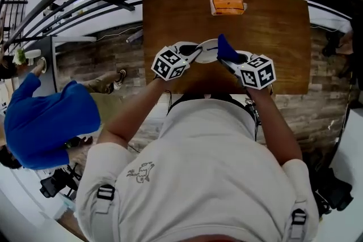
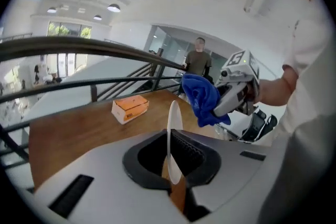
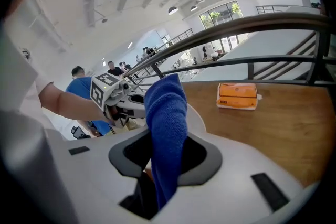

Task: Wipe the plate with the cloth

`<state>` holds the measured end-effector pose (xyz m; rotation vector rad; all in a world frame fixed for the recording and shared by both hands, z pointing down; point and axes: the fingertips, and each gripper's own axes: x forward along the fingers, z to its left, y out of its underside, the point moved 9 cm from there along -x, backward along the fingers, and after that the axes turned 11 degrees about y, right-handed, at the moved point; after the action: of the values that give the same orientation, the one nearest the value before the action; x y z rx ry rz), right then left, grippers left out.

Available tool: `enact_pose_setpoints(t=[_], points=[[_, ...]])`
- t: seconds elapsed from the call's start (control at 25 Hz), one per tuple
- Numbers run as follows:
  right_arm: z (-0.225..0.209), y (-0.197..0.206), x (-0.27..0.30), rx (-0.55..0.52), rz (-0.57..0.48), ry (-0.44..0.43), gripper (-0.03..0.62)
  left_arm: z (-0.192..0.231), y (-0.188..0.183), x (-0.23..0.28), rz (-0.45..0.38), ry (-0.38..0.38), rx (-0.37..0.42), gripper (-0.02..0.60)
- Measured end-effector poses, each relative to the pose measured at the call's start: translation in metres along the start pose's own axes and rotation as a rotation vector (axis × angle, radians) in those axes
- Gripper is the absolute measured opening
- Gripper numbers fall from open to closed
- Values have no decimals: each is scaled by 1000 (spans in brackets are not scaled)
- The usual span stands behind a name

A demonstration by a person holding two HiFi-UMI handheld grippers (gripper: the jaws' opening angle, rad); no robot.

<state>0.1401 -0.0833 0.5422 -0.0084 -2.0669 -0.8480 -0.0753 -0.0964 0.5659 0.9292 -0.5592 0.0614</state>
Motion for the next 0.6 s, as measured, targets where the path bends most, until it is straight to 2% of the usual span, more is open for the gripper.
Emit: enact_pose_setpoints(t=[0.16,0.44,0.6], points=[[-10,19,20,31,39,2,123,12,21,9,-66,16,-190,17],[-23,51,48,91,70,32,123,18,68,33,-114,46,-401,17],[-30,56,73,108,65,45,123,39,90,53,-141,35,-529,18]])
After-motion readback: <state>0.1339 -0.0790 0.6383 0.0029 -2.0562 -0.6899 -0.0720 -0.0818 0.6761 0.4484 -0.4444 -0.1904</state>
